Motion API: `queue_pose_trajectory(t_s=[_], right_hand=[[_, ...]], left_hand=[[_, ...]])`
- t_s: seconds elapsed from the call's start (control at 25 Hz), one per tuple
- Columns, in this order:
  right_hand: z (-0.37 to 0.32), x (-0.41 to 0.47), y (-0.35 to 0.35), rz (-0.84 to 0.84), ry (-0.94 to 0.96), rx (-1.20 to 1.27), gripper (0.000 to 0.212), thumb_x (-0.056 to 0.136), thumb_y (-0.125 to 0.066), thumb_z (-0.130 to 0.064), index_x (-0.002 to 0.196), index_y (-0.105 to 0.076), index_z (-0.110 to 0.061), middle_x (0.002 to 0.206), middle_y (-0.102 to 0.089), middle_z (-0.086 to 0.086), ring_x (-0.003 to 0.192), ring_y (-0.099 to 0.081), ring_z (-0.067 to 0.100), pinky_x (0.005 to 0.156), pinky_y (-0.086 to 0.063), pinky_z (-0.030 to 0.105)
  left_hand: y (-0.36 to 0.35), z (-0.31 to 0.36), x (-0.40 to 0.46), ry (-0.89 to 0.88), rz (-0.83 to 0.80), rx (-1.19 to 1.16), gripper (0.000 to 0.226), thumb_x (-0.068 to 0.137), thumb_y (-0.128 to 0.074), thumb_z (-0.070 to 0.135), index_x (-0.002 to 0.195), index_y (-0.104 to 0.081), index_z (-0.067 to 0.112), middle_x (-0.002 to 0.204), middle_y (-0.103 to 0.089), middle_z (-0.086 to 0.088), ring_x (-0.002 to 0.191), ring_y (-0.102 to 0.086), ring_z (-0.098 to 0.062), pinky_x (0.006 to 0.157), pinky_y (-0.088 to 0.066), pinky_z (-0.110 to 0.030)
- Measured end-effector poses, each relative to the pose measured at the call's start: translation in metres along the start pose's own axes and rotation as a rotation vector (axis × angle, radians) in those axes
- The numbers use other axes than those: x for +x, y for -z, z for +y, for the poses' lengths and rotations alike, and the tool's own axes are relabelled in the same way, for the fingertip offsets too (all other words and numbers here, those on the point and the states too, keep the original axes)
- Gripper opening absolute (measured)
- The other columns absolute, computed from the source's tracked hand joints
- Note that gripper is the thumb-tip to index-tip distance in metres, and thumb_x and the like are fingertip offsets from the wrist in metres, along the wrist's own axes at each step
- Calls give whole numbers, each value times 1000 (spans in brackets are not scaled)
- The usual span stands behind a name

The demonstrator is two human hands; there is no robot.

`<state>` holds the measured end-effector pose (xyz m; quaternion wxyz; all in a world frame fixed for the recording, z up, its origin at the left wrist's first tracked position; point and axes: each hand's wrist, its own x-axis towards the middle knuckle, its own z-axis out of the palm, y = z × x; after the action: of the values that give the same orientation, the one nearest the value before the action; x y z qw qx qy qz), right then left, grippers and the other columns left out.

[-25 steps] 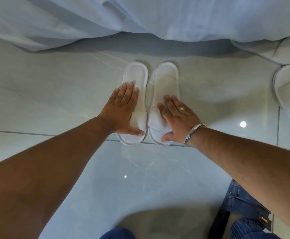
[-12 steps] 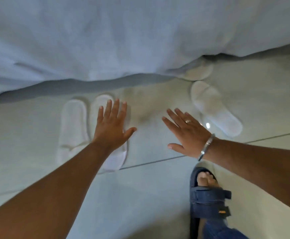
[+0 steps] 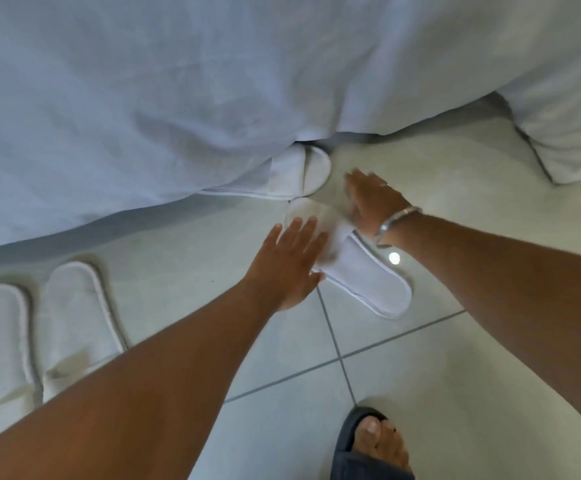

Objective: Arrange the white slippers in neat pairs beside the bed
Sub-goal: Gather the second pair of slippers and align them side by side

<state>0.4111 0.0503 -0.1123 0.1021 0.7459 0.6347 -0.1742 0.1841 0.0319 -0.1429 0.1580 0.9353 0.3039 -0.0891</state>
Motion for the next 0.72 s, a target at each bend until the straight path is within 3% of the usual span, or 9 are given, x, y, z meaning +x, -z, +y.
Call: queue_pose_trajectory(t_s=[0.12,0.24,0.36,0.6,0.72], right_hand=[[-26,62,3,-16,227,-121,63,89,-36,-9,149,-16,-14,161,-14,6,146,-18,29,116,-27,45],[-26,78,-4,-98,244,-281,70,89,-38,-19,151,-6,-15,163,-4,4,148,-12,27,118,-23,45],[15,46,-16,-86,150,-258,74,85,-46,-20,150,-11,-13,162,-10,7,142,-24,35,114,-29,46],[118,-70,-37,-135,-266,-143,64,86,-45,-23,145,-24,-17,151,-30,15,124,-40,44,100,-41,49],[128,-124,-58,-21,-287,-91,60,82,-52,-22,140,-36,-20,144,-42,13,111,-50,43,89,-45,47]], left_hand=[[-8,-11,3,40,-64,37,69,100,-34,52,159,-6,29,169,0,-6,155,-3,-27,123,-7,-53],[-8,-26,-3,47,-89,67,71,100,-32,55,158,0,31,169,4,-5,155,-1,-25,124,-6,-52],[-3,-25,-2,68,-109,63,71,98,-28,60,158,-4,31,169,3,-5,155,-1,-24,124,-5,-51],[-3,7,14,156,-93,12,72,98,-27,59,158,-10,22,168,1,-14,154,-5,-33,124,-9,-52],[-9,26,33,174,-25,-4,74,97,-31,59,157,-17,18,167,-4,-18,152,-10,-37,123,-12,-53]])
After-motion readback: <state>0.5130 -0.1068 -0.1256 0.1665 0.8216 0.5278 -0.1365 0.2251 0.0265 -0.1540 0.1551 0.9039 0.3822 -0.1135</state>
